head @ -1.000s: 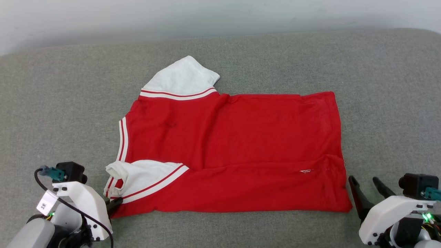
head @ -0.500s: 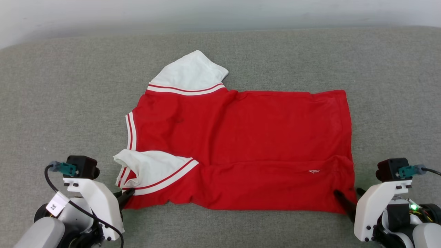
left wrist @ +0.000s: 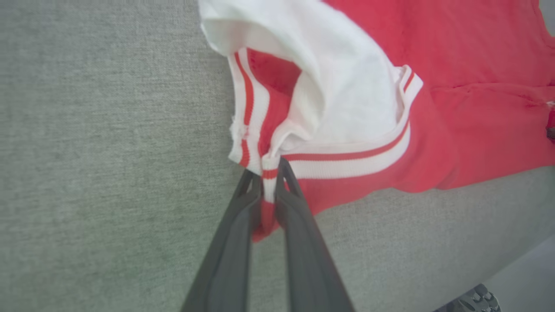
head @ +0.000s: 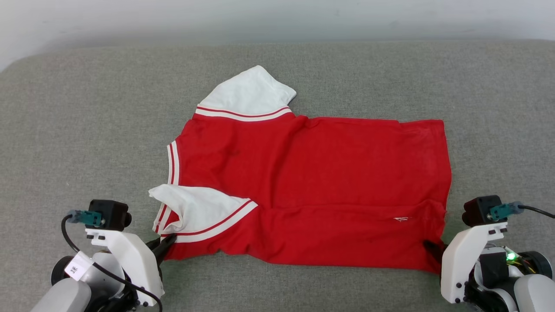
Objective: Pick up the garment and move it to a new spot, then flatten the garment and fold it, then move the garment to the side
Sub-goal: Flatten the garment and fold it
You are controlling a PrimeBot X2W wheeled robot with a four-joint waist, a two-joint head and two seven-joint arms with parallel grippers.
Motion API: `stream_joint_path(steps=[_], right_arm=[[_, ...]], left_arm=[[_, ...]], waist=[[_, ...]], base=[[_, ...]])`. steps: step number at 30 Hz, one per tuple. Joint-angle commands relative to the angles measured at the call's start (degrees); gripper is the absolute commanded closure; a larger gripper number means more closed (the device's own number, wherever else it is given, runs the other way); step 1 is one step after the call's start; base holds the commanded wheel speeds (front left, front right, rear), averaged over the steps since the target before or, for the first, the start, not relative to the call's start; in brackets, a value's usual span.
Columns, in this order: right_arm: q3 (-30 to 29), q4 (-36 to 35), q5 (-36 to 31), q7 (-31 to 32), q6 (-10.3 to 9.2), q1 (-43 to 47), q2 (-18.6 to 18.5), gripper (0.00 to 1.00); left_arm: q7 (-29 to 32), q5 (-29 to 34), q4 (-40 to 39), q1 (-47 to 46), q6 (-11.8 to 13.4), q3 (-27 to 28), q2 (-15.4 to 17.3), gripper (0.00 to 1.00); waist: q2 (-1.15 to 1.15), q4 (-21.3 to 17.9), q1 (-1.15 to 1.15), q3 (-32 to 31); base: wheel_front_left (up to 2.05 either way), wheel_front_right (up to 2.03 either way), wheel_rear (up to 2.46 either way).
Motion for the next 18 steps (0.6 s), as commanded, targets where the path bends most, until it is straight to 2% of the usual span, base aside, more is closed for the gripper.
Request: stream_joint_path(steps=[1,7,14,18], right_arm=[[-0.03,0.16,-0.22,-0.23,-0.08,0.38,-0.75,1.00],[0.29,-1.73,-0.32,-0.60,-0.08,2.33,-1.91,1.00],[0.23,-1.77,0.98,0.63,-0.07,6.21,-2.80,1.00],[0.01,-2.80,1.74,1.57,-0.07,9.14,-3.34,1.00]], left_arm=[[-0.90,0.27,-0.13,0.75,0.23,0.02,-0.44,1.00],[-2.33,-0.27,-0.98,3.99,1.09,0.01,-0.88,1.00],[-3.56,-1.36,-2.55,9.62,3.26,0.12,-1.61,1.00],[-4.00,-2.00,-4.16,13.52,4.98,0.89,-0.86,1.00]], waist=[[0.00,-0.08,-0.01,-0.93],[0.00,-0.07,-0.01,-4.83],[0.00,0.49,-0.01,-9.39],[0.00,0.97,-0.01,-11.71]], base=[[0.00,0.00,0.00],[0.00,0.00,0.00],[0.00,0.00,0.00],[0.00,0.00,0.00]])
